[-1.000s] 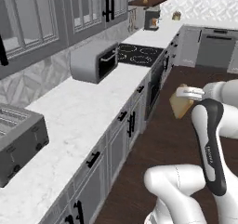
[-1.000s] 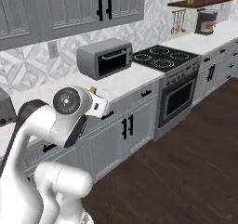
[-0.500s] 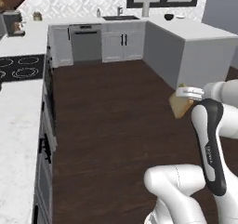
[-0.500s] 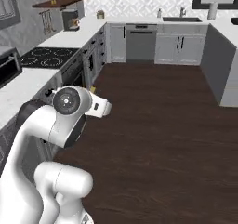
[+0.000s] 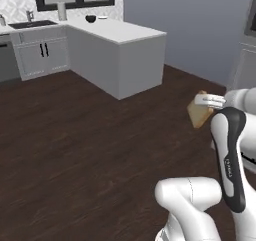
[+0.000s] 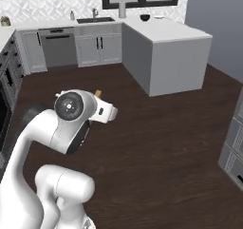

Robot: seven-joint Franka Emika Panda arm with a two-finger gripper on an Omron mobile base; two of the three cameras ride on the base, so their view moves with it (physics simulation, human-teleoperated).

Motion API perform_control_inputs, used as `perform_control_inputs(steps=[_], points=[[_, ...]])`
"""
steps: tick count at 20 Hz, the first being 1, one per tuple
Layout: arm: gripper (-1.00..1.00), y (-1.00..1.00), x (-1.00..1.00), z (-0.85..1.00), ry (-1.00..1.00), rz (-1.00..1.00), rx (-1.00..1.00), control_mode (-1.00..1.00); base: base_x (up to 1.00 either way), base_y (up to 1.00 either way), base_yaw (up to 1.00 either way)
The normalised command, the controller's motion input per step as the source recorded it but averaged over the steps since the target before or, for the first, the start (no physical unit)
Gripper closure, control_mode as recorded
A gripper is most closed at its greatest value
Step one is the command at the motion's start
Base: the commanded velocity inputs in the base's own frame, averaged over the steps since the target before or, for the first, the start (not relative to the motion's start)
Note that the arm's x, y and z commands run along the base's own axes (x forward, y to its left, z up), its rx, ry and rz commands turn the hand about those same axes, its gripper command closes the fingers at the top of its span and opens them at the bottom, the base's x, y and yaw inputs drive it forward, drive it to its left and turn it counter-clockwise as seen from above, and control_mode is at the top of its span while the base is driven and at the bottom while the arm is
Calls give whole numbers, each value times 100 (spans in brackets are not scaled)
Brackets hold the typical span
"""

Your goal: Start the toaster. Once the lever pops up, take the bread to the plate on the dining counter.

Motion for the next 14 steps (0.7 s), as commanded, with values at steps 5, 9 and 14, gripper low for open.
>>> perform_control_inputs(steps=[5, 9, 14], points=[[100, 0, 0, 0, 0, 0, 0, 100, 100, 1, -12], [100, 0, 0, 0, 0, 0, 0, 100, 100, 0, -6], [100, 0, 0, 0, 0, 0, 0, 100, 100, 0, -5]])
